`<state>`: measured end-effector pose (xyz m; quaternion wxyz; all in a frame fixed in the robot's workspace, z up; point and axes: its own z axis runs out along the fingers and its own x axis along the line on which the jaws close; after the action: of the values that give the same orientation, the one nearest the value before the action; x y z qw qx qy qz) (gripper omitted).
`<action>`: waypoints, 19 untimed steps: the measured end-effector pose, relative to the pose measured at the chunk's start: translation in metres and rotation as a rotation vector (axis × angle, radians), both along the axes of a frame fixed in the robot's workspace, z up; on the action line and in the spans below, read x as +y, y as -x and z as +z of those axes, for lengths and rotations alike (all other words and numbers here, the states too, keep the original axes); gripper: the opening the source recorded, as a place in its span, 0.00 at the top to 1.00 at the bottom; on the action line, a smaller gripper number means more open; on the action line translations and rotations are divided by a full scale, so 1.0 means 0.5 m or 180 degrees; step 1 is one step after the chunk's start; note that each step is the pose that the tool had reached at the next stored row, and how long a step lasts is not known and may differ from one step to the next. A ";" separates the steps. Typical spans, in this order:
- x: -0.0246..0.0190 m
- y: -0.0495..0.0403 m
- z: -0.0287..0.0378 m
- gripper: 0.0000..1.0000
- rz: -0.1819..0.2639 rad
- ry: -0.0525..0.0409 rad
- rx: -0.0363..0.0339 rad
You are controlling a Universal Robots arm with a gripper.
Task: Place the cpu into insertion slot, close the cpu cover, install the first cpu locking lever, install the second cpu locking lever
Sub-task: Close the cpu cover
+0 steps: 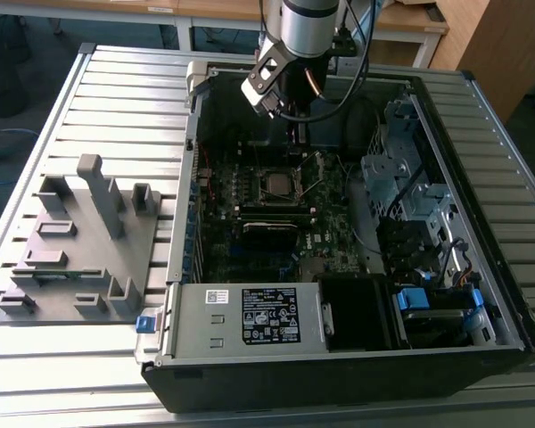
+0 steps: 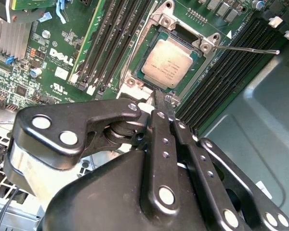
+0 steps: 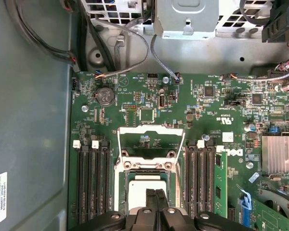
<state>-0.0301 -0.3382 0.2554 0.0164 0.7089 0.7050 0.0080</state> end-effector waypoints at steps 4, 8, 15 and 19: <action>0.0000 0.000 0.002 0.90 0.0000 0.0000 0.0000; -0.0001 -0.001 0.002 0.90 0.0000 0.0001 0.0000; 0.0002 -0.012 0.002 0.90 0.0000 0.0000 0.0000; 0.0008 -0.025 0.002 0.90 0.0000 0.0000 0.0000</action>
<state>-0.0175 -0.3378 0.2564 0.0164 0.7089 0.7050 0.0079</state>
